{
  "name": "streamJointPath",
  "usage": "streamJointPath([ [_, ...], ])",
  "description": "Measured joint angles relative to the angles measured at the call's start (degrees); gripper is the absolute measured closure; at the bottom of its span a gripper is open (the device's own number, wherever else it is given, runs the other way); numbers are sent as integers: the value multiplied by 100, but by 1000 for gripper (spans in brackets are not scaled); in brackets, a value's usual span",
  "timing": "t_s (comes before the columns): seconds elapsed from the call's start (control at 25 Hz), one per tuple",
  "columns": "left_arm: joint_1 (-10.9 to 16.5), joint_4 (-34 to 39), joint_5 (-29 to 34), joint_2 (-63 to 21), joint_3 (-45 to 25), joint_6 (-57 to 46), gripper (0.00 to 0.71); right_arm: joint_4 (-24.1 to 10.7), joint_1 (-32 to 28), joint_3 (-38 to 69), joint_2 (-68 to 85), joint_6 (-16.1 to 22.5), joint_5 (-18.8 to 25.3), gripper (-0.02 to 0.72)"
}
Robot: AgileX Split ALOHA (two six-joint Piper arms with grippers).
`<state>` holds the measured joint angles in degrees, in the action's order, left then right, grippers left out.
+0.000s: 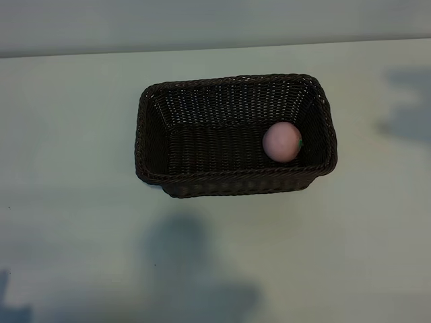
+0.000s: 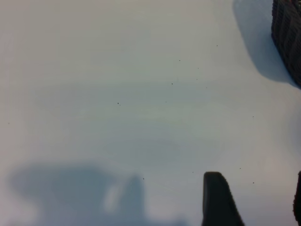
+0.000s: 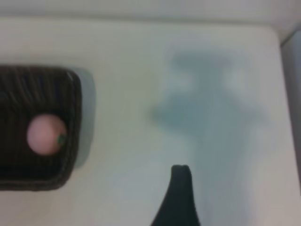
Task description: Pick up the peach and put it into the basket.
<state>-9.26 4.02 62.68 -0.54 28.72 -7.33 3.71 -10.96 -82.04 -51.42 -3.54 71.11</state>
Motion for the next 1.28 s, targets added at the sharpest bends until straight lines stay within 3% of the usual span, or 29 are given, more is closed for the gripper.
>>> streamJointPath([
  [0.52, 0, 0, 0, 0, 0, 0, 306, -53, 0, 1676, 2480, -25, -72, 108],
  [0.84, 0, 0, 0, 0, 0, 0, 306, -53, 265, 3155, 3715, -36, -644, 108],
  [1.28, 0, 0, 0, 0, 0, 0, 306, -53, 415, 4397, 5176, -43, -769, 108],
])
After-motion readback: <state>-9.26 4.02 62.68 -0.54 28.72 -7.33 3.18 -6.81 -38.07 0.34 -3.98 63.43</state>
